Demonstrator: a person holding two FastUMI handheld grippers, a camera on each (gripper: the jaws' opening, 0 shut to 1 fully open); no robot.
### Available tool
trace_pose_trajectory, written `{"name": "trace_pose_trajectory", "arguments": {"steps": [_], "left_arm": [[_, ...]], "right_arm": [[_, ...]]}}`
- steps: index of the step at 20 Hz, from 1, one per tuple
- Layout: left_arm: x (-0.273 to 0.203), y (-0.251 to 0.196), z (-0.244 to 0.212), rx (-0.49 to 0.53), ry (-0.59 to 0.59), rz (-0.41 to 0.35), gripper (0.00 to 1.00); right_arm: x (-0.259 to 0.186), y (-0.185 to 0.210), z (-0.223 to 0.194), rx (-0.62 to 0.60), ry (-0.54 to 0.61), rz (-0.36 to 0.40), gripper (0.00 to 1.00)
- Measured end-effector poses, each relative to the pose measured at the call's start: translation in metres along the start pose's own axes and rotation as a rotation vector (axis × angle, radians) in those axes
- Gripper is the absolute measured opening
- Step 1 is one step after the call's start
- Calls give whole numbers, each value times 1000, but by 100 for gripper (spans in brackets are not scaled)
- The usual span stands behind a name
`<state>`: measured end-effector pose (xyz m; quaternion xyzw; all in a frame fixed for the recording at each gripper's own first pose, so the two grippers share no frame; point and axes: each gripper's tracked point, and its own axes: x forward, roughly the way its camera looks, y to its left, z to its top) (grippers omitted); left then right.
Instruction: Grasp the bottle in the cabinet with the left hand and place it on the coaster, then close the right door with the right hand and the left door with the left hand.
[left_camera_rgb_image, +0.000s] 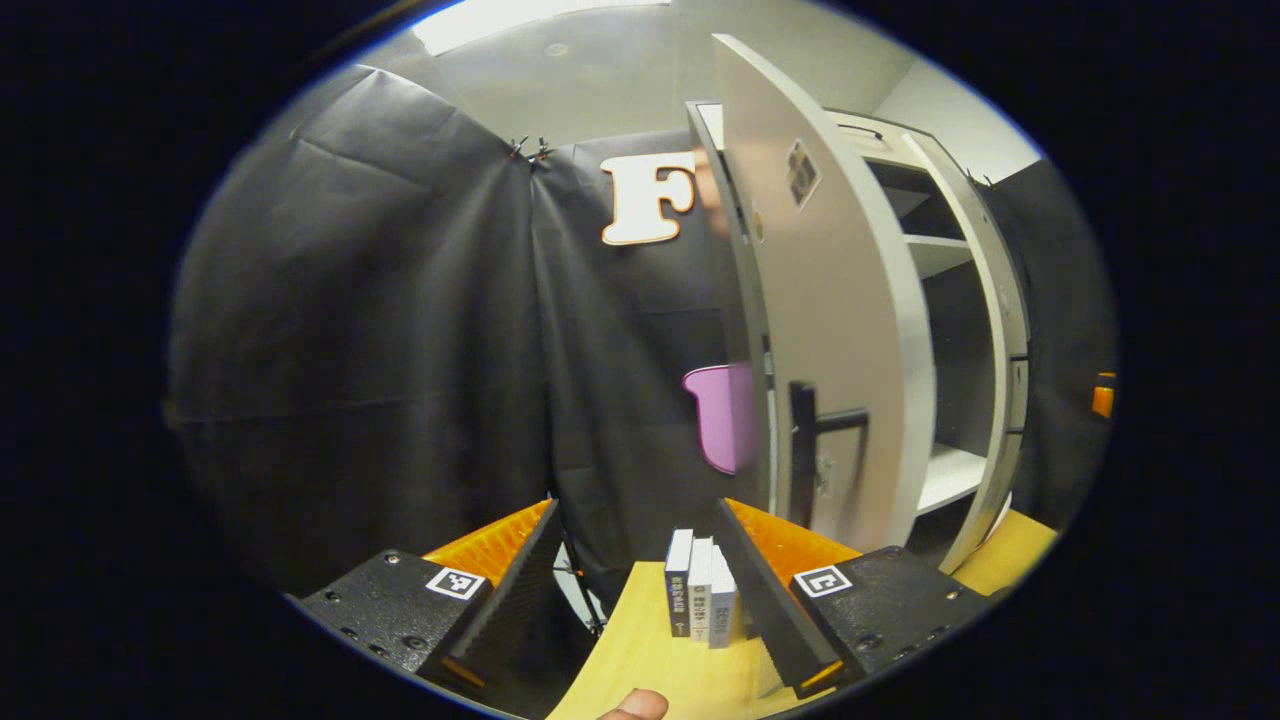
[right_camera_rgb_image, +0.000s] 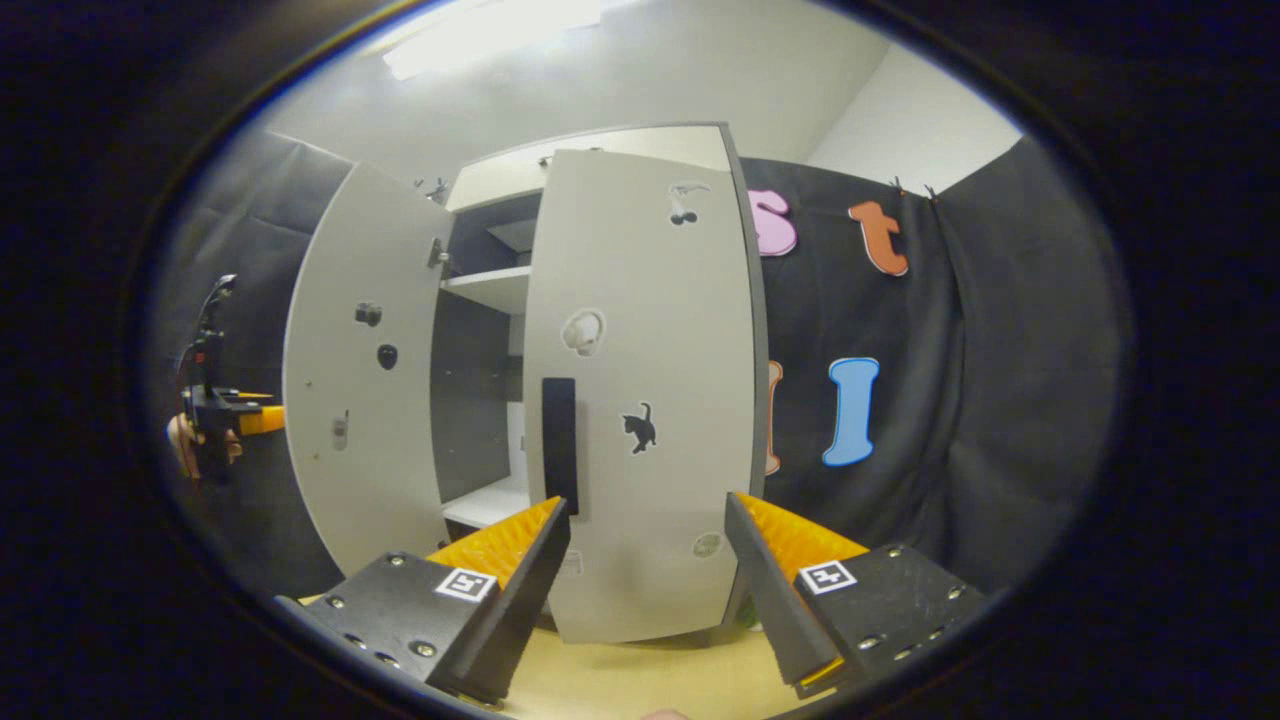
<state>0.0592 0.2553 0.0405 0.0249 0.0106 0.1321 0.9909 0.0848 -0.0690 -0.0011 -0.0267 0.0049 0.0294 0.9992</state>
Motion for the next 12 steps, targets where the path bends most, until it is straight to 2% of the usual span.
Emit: {"name": "trace_pose_trajectory", "arguments": {"steps": [1,2,5,8,9,10,12], "left_arm": [[5,0,-1,-22,0,22,96],[-2,-5,3,-57,0,31,89],[-5,-19,-2,-126,51,-11,89],[-7,-30,3,-90,54,-21,88],[-6,-35,5,-88,45,-24,92],[-6,-41,5,-90,44,-30,88],[-7,-55,4,-103,59,-49,92]], "right_arm": [[-9,0,6,-7,-12,-8,94],[-18,-1,10,-10,-25,-13,89],[-41,17,15,-5,-49,38,94],[-58,19,15,-14,-47,50,94],[-62,19,14,-16,-50,51,94],[-62,21,14,-10,-50,52,94],[-61,20,12,15,-33,46,94]]}}
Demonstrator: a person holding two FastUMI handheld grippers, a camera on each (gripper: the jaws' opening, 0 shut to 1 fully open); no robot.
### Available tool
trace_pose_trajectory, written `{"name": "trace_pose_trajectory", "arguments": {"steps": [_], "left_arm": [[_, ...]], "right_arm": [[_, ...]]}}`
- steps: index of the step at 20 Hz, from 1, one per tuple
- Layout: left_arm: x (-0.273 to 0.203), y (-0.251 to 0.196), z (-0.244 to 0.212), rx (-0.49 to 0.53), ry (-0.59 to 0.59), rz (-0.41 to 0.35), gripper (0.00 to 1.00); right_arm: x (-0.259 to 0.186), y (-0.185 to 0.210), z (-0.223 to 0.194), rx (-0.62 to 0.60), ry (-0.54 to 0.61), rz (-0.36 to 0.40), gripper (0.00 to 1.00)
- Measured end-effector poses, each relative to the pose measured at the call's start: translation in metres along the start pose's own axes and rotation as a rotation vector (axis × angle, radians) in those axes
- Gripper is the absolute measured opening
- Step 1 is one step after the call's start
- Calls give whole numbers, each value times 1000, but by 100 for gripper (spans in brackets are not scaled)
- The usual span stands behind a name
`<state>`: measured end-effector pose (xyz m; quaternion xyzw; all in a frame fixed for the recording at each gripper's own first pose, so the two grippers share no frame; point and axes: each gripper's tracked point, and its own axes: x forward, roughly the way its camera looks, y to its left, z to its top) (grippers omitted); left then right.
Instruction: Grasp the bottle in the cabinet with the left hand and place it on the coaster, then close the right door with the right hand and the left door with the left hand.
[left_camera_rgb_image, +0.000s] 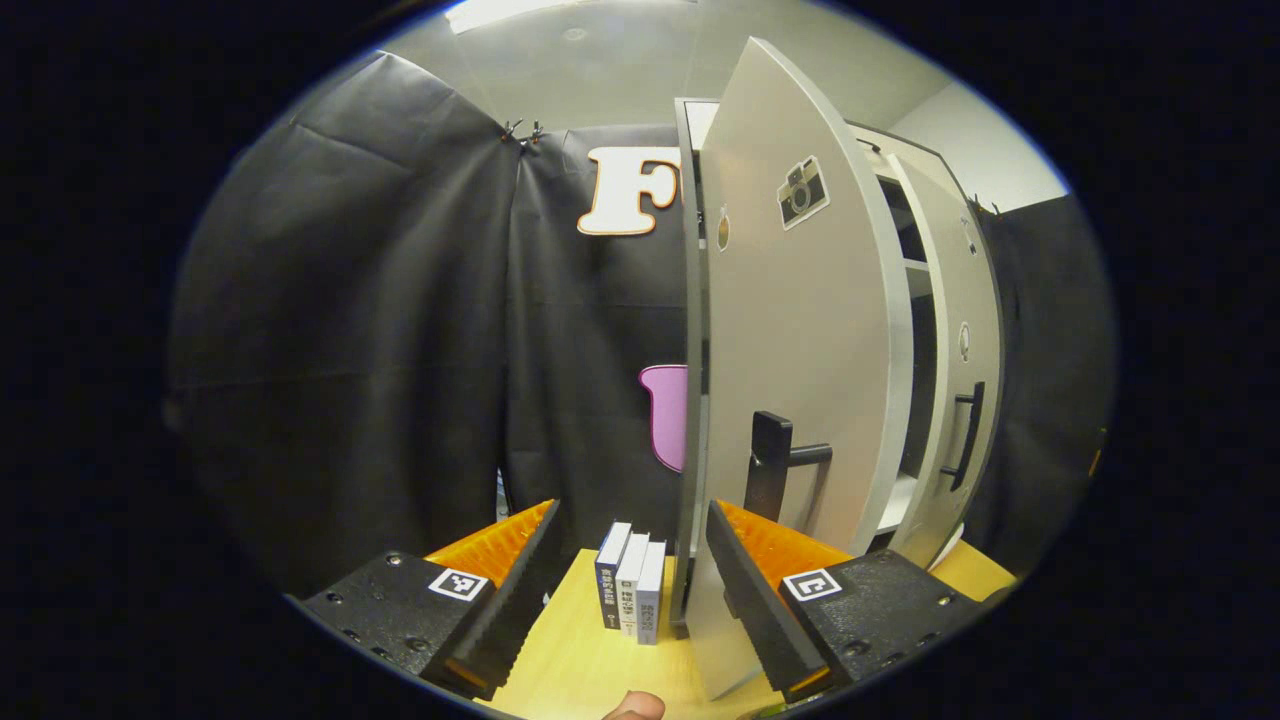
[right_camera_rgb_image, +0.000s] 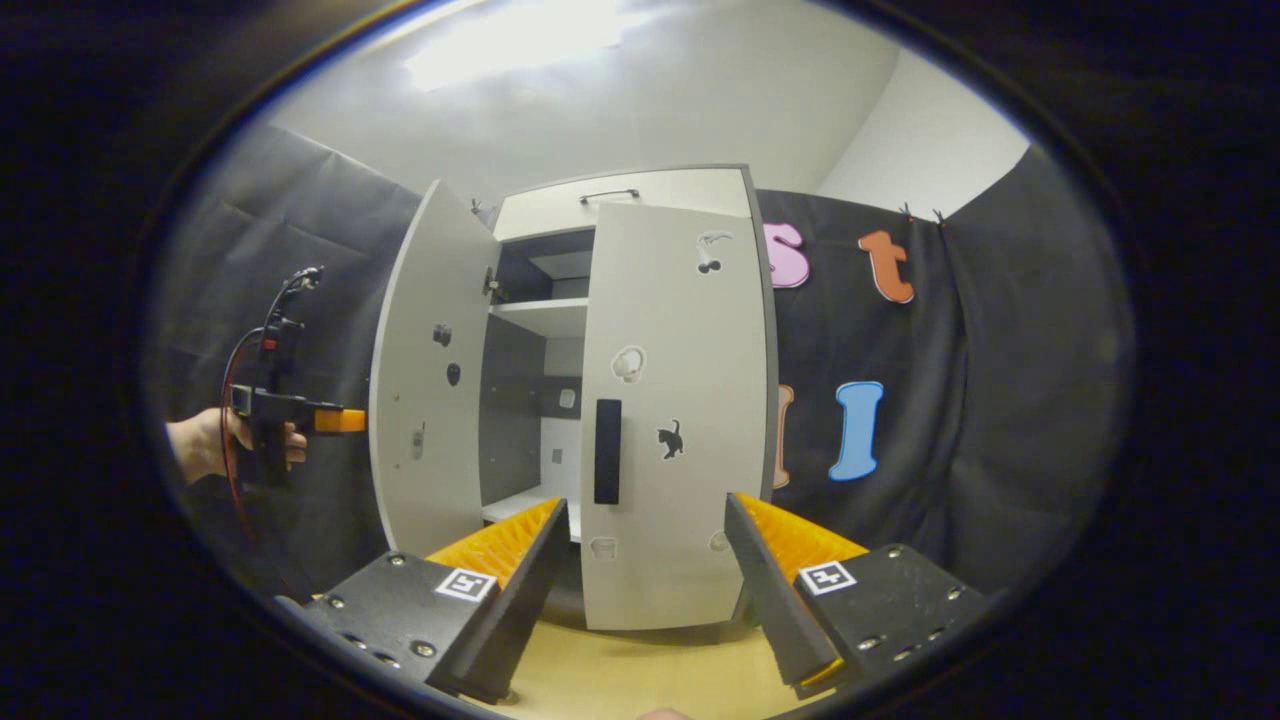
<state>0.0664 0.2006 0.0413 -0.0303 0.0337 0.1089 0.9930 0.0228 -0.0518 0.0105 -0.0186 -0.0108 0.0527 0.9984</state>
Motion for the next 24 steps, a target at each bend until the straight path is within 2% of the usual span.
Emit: {"name": "trace_pose_trajectory", "arguments": {"steps": [1,7,8,12,13,15,16,17,18,19,20,21,22,23,24], "left_arm": [[1,-7,0,-4,5,-13,88],[4,-40,0,-24,12,-55,88],[4,-44,-1,-28,17,-61,92],[9,-61,-1,-28,17,-98,89],[10,-63,-2,-20,18,-100,92],[11,-61,-3,-21,19,-81,92],[12,-61,-3,-16,22,-79,88],[12,-61,-3,-16,22,-75,92],[13,-62,-3,-20,23,-74,92],[14,-65,-4,-19,26,-78,92],[15,-68,-4,-18,26,-80,92],[16,-71,-4,-15,25,-78,88],[16,-73,-4,-10,25,-74,92],[16,-76,-5,-6,25,-69,92],[16,-79,-5,2,26,-66,92]], "right_arm": [[0,1,0,13,9,-2,94],[-1,-2,-1,33,33,-36,94],[0,-2,-3,34,43,-40,94],[0,-5,-6,32,69,-62,94],[-1,-6,-7,33,76,-68,94],[-2,-6,-5,40,73,-78,94],[0,-6,-4,43,69,-74,94],[1,-6,-3,45,67,-73,89],[2,-6,-3,43,69,-74,94],[2,-6,-3,36,72,-76,94],[1,-8,-4,30,74,-78,89],[0,-9,-6,28,73,-80,89],[-3,-13,-6,38,67,-87,94],[-7,-14,-4,59,59,-86,90],[-8,-9,-4,84,52,-79,95]]}}
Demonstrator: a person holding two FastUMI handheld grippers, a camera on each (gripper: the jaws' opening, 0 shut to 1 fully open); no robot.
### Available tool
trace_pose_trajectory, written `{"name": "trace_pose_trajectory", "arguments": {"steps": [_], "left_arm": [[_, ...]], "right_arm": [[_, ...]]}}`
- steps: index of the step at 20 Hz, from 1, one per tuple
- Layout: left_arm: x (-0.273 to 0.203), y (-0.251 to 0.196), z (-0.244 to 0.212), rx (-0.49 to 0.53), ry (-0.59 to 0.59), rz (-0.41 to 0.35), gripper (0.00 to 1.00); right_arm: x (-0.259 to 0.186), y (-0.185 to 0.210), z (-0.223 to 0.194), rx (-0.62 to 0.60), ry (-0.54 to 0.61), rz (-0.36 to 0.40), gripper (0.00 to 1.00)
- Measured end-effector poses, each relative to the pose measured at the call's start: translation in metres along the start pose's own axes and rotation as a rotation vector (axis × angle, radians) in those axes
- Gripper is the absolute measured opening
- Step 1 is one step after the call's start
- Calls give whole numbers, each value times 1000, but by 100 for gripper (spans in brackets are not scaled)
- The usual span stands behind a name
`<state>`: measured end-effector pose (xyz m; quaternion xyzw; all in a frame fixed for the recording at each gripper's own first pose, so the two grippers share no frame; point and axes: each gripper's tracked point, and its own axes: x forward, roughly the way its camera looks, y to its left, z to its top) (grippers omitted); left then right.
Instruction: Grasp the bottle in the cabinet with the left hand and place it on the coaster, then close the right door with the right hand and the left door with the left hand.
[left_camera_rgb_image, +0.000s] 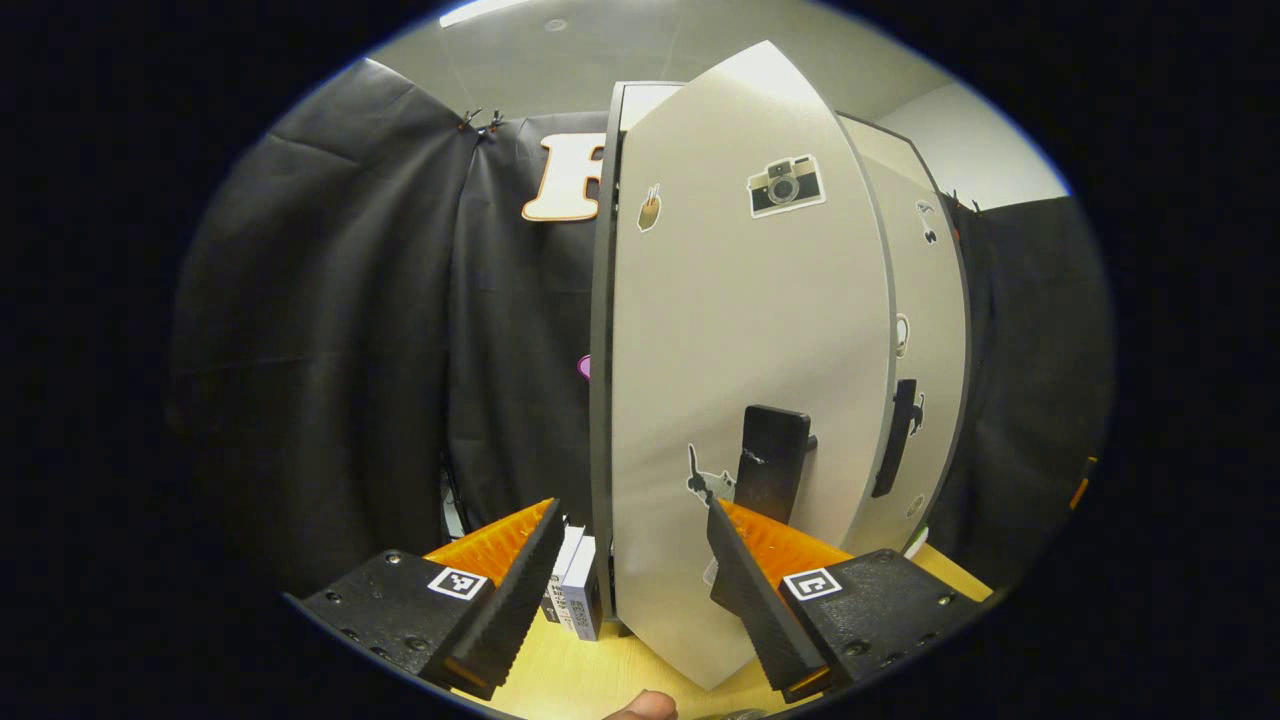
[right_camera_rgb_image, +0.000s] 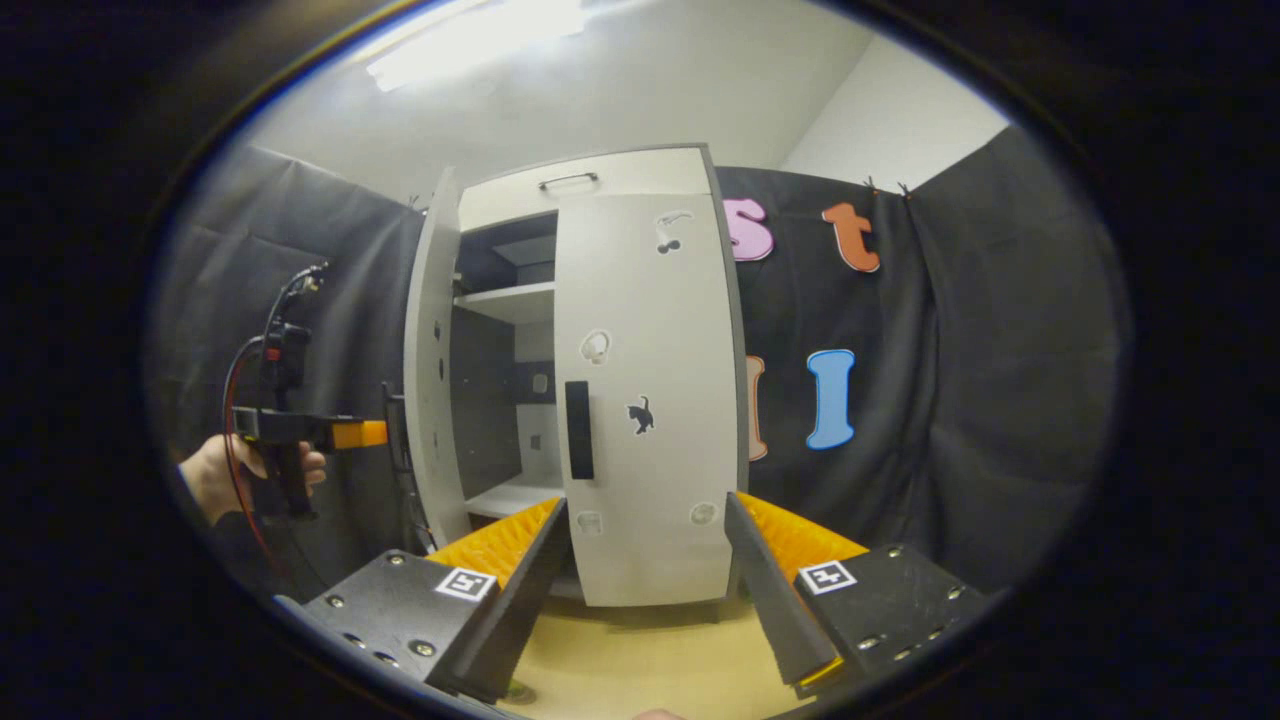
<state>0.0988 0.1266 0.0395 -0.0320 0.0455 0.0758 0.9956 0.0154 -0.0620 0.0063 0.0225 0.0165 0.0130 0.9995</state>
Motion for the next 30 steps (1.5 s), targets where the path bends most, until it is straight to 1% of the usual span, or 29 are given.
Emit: {"name": "trace_pose_trajectory", "arguments": {"steps": [3,5,6,8,9,11,12,13,15,17,18,19,22,24,27,29,30], "left_arm": [[5,-13,-2,24,-6,-2,92],[6,-26,-12,24,16,-11,92],[3,-29,-17,21,29,-9,94],[-6,-29,-26,11,57,28,94],[-12,-29,-29,10,66,28,94],[-23,-37,-31,-3,65,-6,94],[-29,-38,-30,-10,62,-20,93],[-35,-37,-27,-22,55,-31,93],[-45,-35,-18,-40,35,-54,94],[-57,-29,-16,-37,32,-66,92],[-63,-26,-13,-35,26,-71,94],[-68,-22,-11,-38,16,-71,94],[-86,-17,-4,-46,-14,-97,94],[-97,-10,4,-27,-40,-86,94],[-112,-4,24,-16,-131,-58,94],[-121,-16,27,-2,-143,-91,94],[-126,-23,27,10,-143,-118,94]], "right_arm": [[-13,4,-7,61,5,13,94],[-19,7,-15,68,22,14,94],[-24,6,-16,66,29,6,94],[-31,10,-17,64,29,-13,94],[-35,15,-15,60,22,-11,94],[-42,28,-5,41,9,-5,94],[-44,31,2,25,-4,-10,89],[-47,32,9,8,-17,-22,94],[-51,37,19,-26,-39,-42,94],[-52,41,22,-44,-33,-62,94],[-52,42,25,-56,-37,-73,94],[-52,42,26,-65,-40,-84,94],[-51,46,26,-44,-39,-108,94],[-54,49,30,-31,-44,-101,94],[-63,51,34,-58,-51,-103,94],[-65,56,31,-66,-42,-99,94],[-66,57,28,-68,-35,-98,89]]}}
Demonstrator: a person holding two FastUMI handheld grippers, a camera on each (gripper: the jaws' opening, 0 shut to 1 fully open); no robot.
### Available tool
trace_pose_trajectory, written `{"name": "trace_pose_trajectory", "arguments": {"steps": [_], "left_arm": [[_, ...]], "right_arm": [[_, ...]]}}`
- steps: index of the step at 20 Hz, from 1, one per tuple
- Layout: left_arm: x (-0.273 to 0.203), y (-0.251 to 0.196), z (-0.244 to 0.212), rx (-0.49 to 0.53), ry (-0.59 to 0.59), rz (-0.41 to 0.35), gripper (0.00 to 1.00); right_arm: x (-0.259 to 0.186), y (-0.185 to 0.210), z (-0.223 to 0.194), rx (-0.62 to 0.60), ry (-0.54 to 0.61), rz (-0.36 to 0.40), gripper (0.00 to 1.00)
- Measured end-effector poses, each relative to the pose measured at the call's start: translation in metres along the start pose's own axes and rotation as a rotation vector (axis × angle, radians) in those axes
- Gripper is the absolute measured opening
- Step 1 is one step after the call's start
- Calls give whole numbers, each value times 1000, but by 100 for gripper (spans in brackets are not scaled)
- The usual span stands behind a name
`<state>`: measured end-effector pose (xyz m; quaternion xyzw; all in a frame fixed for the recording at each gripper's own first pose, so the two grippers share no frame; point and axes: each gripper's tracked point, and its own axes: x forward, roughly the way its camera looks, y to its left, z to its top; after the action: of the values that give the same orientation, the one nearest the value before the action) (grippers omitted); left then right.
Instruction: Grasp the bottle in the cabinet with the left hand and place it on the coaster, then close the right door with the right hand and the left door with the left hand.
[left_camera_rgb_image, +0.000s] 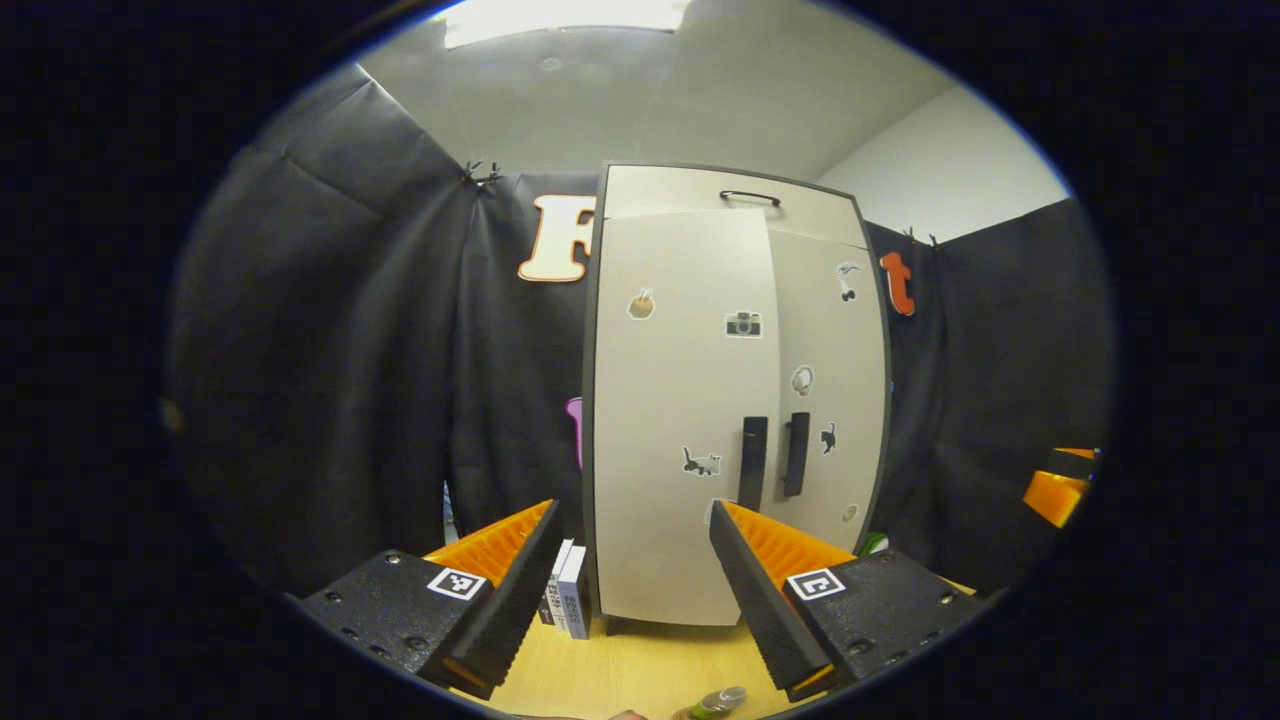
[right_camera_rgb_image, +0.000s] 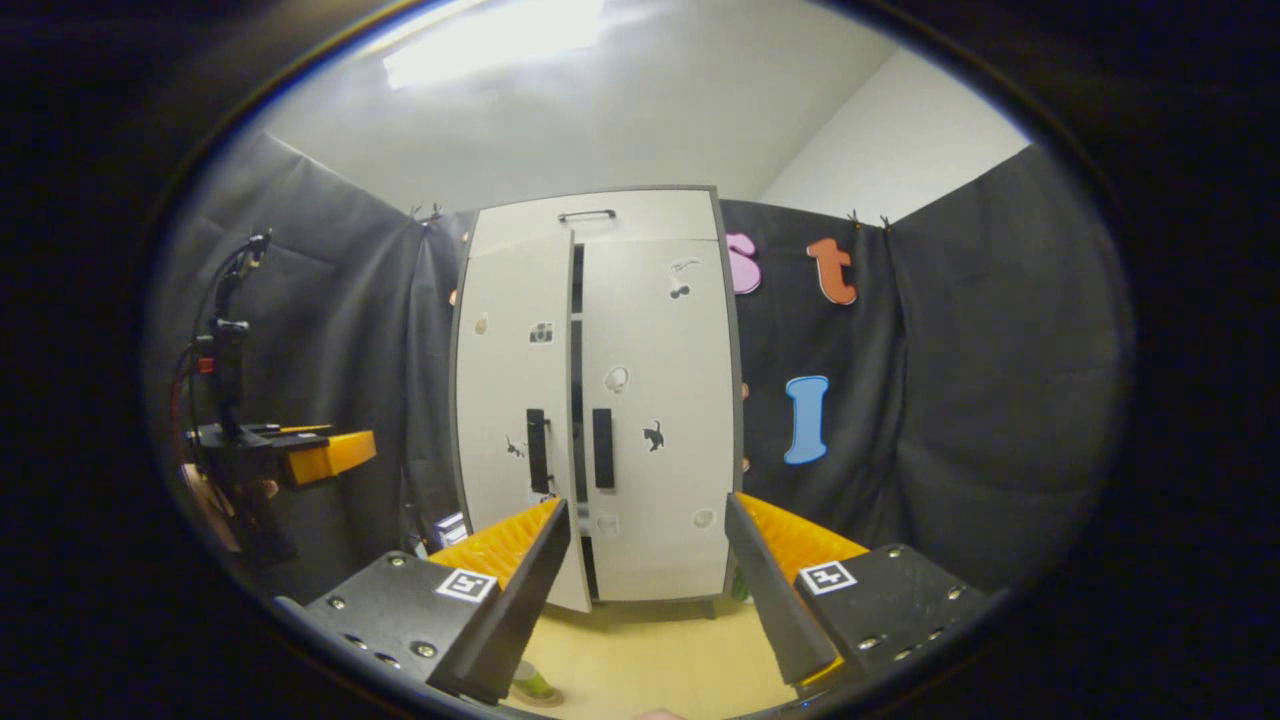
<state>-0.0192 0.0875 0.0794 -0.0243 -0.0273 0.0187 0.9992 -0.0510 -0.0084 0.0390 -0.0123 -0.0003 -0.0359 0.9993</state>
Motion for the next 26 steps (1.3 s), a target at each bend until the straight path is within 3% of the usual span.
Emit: {"name": "trace_pose_trajectory", "arguments": {"steps": [3,5,6,8,12,18,26], "left_arm": [[-6,-16,4,-1,-11,-44,91],[-10,-14,1,-17,-1,-25,94],[-11,-12,-2,-33,9,-8,94],[-13,-12,-12,-58,33,-7,95],[-22,-8,-23,-3,45,-21,95],[-36,-7,-18,10,3,-37,95],[-45,-4,5,-51,-9,-42,95]], "right_arm": [[-5,2,5,-19,-14,0,94],[-6,5,6,-19,-16,10,89],[-5,6,7,-20,-14,14,94],[-3,5,10,-32,-14,12,94],[0,2,9,-57,-14,8,94],[-8,-24,18,-132,-17,-49,94],[-27,-15,18,-140,-5,-31,94]]}}
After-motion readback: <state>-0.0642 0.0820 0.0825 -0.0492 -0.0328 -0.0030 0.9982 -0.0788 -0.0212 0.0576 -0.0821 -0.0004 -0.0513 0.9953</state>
